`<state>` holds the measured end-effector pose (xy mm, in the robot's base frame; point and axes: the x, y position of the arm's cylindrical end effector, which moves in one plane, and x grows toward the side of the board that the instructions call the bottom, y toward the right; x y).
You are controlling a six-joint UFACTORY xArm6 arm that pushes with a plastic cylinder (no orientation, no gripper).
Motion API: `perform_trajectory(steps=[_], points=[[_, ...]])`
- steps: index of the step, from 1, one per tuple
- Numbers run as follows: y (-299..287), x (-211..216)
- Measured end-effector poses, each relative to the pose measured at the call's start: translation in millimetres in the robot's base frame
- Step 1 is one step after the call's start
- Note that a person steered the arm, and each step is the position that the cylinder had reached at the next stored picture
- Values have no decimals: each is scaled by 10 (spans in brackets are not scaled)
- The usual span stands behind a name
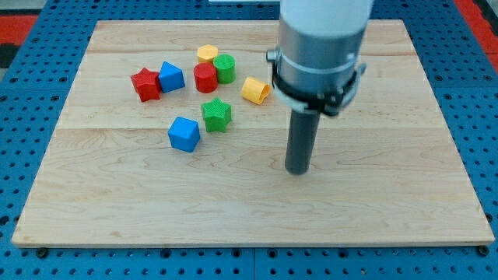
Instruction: Move the yellow heart to the green circle
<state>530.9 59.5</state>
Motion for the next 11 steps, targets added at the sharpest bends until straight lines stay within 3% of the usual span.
perform_trajectory(steps=[2, 3, 6, 8, 9, 10, 11], points=[[806, 49], [743, -345], [-361, -1530], [-418, -1817], [-381, -1958], [28, -1811], [55, -1562]])
